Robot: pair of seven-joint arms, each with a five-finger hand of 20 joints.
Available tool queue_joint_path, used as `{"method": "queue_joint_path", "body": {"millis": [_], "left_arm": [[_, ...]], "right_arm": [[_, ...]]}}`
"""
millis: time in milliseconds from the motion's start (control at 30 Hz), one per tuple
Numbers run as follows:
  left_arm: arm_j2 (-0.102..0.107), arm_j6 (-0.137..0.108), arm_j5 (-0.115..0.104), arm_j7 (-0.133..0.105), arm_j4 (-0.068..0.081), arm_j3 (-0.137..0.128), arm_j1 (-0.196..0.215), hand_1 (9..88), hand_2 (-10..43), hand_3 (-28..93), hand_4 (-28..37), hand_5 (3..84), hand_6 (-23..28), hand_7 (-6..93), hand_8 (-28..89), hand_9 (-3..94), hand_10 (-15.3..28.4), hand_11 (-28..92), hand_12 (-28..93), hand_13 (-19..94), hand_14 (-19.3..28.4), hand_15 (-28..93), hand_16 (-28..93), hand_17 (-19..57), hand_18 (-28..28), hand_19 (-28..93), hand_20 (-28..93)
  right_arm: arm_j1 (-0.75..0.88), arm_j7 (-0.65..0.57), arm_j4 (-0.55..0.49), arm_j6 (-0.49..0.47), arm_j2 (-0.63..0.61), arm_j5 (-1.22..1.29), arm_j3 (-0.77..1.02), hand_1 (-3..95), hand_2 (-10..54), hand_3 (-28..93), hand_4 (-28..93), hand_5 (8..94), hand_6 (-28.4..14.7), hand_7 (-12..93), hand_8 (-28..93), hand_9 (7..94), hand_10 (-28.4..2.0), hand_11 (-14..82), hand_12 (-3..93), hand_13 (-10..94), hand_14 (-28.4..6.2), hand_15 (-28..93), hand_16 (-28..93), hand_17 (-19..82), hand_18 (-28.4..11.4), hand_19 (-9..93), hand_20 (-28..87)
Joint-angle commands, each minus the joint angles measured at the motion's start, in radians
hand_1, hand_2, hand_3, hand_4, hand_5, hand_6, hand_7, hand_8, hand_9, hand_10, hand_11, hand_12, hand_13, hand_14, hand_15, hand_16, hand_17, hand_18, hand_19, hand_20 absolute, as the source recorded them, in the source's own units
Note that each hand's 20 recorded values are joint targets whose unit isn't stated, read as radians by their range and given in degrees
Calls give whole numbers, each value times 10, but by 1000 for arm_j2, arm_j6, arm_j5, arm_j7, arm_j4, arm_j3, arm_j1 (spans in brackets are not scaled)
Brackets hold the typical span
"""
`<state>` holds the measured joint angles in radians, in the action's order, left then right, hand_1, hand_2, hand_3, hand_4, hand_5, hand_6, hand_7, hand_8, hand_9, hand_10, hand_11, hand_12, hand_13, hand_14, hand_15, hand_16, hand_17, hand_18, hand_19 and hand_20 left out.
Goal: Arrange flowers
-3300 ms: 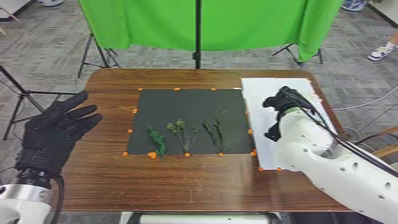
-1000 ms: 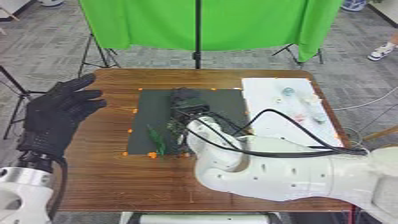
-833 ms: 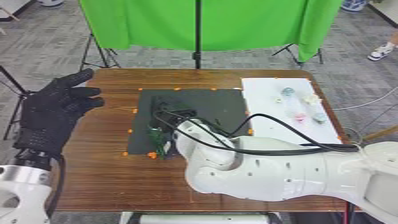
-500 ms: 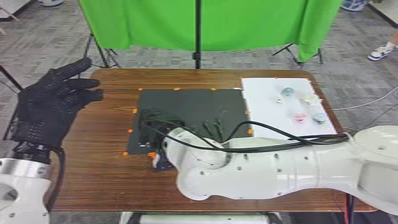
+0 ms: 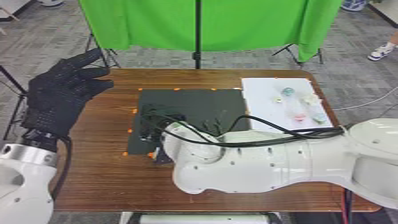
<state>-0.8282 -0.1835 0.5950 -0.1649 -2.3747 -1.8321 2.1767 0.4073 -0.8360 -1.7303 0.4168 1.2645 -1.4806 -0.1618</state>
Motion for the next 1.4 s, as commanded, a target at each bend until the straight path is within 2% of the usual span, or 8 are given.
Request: {"method": "queue_joint_path", "body": {"millis": [33,400,667,767,1000,1067,1167,1400], "left_arm": [[2,-15,-6,-31,-12,-9,55,204,91,772,-274,375,96,195,-118,352,220,390,89,292,284,663,-143,-77,262,757,-177],[-6,-11,-1,-5,-5,2,38,207,93,768,-268,377,103,156,-97,348,222,270,133,258,284,549,-103,-91,258,646,12],[-6,-26,-7,-33,-15,-11,76,210,95,763,-262,378,105,146,-92,349,221,266,132,259,284,548,-98,-91,259,630,49],[-10,-36,-6,-42,-27,-24,103,210,94,763,-263,379,105,144,-91,349,222,262,131,259,284,546,-99,-91,258,624,62],[-50,-67,-3,-54,-66,-66,198,210,94,763,-263,379,105,142,-90,349,222,260,133,258,284,546,-97,-91,259,612,89],[-62,-72,-3,-53,-72,-76,215,210,94,764,-263,378,105,142,-89,349,223,260,133,260,284,548,-96,-90,259,610,94],[-80,-74,-3,-51,-80,-81,240,209,94,764,-263,378,105,140,-89,349,223,259,133,260,284,548,-98,-90,258,605,103],[-84,-83,1,-38,-82,-83,236,211,94,763,-264,378,105,139,-87,350,222,260,136,260,284,550,-97,-91,258,595,120]], "right_arm": [[1,-6,16,-5,6,12,-4,542,-95,640,-283,804,53,142,-29,937,-62,291,202,852,-26,648,202,319,-164,871,119],[16,-58,29,79,8,11,13,486,-95,667,-283,752,41,135,-37,929,-65,250,201,841,-34,650,201,316,-165,866,138],[12,-37,23,75,-1,23,17,443,-95,721,-283,726,43,137,-72,927,-70,241,197,834,-40,655,197,311,-170,864,151],[10,-20,12,74,-12,28,23,422,-95,756,-283,726,42,134,-86,927,-72,246,192,835,-41,655,197,309,-173,865,154],[73,-7,-54,47,-97,9,120,402,-95,778,-283,733,37,136,-102,926,-76,254,185,831,-45,657,198,302,-179,861,160],[116,-16,-79,-21,-133,-3,179,380,-95,796,-283,735,35,136,-115,928,-79,255,187,830,-48,657,199,301,-183,861,164],[181,-11,-127,-42,-193,-2,227,355,-95,816,-283,732,22,133,-120,923,-91,271,195,826,-59,663,200,295,-192,864,167],[298,-2,-190,-135,-296,-5,302,349,-82,805,-283,738,15,132,-118,929,-100,303,203,822,-73,687,199,293,-204,871,173]]}}
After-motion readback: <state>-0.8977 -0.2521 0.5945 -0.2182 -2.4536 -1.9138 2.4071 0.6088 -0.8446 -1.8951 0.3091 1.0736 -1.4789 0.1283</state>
